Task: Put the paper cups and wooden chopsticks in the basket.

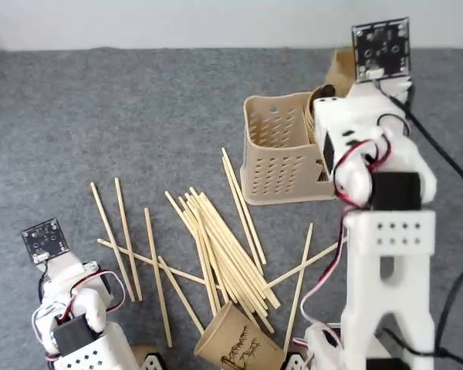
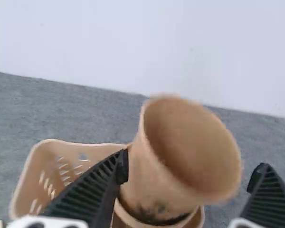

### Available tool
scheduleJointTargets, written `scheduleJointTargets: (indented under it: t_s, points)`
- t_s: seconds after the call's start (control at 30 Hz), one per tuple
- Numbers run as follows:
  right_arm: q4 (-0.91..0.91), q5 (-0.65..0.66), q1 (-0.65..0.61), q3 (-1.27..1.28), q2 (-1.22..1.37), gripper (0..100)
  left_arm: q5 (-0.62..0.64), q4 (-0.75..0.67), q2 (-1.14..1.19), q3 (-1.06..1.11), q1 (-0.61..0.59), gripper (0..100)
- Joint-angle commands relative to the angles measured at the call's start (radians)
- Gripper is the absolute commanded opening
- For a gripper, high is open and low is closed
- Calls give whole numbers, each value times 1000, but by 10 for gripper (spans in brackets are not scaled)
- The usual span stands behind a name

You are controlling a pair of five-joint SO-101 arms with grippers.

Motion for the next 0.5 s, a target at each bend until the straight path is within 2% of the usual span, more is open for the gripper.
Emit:
scheduleJointTargets:
  t_s: [0.0, 0.17, 0.4, 0.47]
  points:
    - [27, 2, -39, -8, -91, 387, 0, -3, -14, -12, -5, 17]
    - [-1, 3, -35, -5, -108, 366, 0, -3, -14, -12, -5, 17]
    - [156, 2, -62, -8, -117, 61, 0, -3, -14, -12, -5, 17]
    - [252, 3, -91, -12, -119, 34, 0, -3, -14, -12, -5, 17]
